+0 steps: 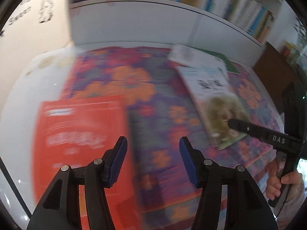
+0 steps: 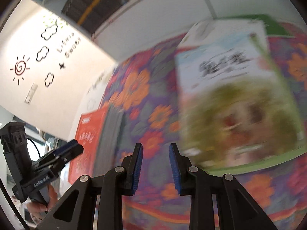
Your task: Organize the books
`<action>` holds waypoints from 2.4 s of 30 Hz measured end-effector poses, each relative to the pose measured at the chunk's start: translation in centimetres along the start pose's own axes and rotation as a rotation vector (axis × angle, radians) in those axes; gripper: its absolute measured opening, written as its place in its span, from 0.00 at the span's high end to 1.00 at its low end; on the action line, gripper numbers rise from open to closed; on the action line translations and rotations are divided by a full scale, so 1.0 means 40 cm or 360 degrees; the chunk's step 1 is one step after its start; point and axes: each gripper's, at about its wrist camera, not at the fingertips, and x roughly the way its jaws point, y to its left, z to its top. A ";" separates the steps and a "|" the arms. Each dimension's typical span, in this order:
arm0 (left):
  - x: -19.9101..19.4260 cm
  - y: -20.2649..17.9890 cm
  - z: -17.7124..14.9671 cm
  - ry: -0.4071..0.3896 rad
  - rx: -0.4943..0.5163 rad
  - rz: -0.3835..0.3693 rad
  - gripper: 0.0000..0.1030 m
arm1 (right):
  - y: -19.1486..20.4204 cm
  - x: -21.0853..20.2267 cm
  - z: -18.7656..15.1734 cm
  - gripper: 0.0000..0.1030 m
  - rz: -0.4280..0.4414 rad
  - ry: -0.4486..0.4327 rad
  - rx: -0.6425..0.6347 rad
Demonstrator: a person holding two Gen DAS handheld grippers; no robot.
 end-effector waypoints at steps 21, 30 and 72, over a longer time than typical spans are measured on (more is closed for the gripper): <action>0.292 -0.182 0.048 -0.0236 -0.0192 0.0008 0.24 | -0.359 -0.064 0.058 0.73 0.0198 -0.0338 0.0059; 0.305 -0.199 0.050 -0.0211 -0.0126 0.0001 0.14 | -0.408 -0.066 0.061 0.68 0.0269 -0.0335 0.0202; 0.316 -0.221 0.043 -0.0189 -0.0049 0.0019 0.01 | -0.443 -0.063 0.055 0.68 0.0454 -0.0317 0.0363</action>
